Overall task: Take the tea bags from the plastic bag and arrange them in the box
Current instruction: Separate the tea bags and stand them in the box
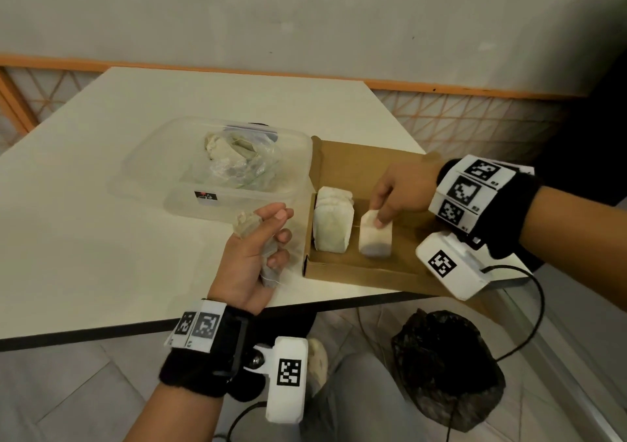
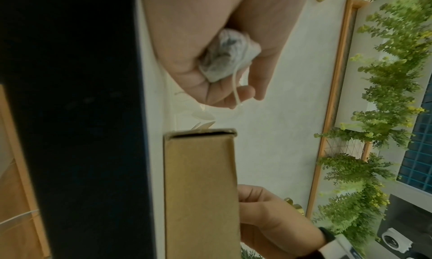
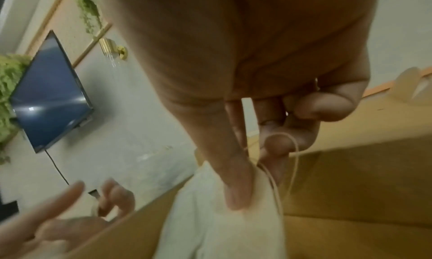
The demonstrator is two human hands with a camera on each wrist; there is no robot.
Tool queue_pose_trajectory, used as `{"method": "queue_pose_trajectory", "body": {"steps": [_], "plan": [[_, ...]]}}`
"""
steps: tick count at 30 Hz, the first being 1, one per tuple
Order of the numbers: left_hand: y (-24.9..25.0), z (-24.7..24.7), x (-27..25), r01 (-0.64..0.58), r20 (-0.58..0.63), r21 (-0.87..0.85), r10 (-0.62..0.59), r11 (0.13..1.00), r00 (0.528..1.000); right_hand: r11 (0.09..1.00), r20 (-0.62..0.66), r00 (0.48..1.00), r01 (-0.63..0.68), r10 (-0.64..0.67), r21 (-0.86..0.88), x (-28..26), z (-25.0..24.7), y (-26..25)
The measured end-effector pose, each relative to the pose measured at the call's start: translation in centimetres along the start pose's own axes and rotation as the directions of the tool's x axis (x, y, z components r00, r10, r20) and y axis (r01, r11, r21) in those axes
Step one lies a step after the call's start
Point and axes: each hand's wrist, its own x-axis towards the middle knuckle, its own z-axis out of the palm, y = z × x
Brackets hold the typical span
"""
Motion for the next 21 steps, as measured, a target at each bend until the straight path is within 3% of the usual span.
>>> {"method": "queue_pose_trajectory", "body": {"steps": [5, 12, 21], "plan": [[0.0, 0.0, 0.0, 0.003, 0.003, -0.005, -0.003, 1.000, 1.000, 0.995, -0.119, 0.991, -0.058, 0.068, 0.085, 1.8, 0.4, 0.5], [0.0, 0.0, 0.0, 0.012, 0.006, -0.006, -0.012, 1.000, 1.000, 0.974, -0.103, 0.992, -0.053, 0.077, 0.218, 2.3, 0.3, 0.1], [0.0, -0.2, 0.1, 0.023, 0.013, -0.010, -0.023, 1.000, 1.000, 0.971, -0.164, 0.981, -0.065, 0.105, 0.229, 2.3, 0.6, 0.2]]}}
